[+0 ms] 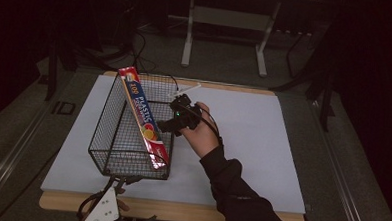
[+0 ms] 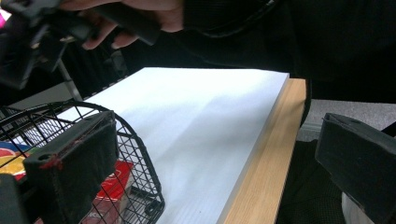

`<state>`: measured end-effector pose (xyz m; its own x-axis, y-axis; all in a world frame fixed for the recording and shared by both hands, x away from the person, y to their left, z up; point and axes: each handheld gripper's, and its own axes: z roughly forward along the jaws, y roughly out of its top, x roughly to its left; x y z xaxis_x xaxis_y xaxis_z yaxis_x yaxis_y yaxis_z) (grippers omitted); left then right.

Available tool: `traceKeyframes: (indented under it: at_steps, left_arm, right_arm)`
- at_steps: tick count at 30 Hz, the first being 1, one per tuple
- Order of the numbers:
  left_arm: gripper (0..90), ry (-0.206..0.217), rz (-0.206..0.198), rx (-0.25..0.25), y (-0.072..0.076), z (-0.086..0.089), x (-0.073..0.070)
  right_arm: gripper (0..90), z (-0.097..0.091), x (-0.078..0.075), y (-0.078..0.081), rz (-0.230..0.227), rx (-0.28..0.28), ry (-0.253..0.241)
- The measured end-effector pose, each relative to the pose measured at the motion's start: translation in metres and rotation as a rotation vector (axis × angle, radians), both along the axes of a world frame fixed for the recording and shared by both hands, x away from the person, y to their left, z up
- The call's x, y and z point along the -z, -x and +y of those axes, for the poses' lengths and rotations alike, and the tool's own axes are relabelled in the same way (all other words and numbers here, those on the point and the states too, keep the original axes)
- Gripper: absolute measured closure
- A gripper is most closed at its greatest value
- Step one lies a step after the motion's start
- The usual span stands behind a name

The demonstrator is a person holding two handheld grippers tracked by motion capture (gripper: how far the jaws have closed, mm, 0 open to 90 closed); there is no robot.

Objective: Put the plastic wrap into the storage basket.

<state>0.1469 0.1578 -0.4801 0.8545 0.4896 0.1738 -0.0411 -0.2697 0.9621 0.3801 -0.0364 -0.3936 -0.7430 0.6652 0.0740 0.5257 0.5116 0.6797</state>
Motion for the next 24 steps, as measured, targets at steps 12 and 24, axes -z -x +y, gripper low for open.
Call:
traceKeyframes:
  at_steps: [12,24]
  left_arm:
    - [0.0,-0.004,0.000,0.002,0.000,-0.001,0.000]
    - [0.0,-0.005,0.002,0.007,0.000,-0.002,0.000]
  right_arm:
    - [13.1,-0.056,0.010,0.019,-0.040,0.014,-0.037]
    - [12.3,-0.107,0.030,0.038,-0.066,0.023,-0.041]
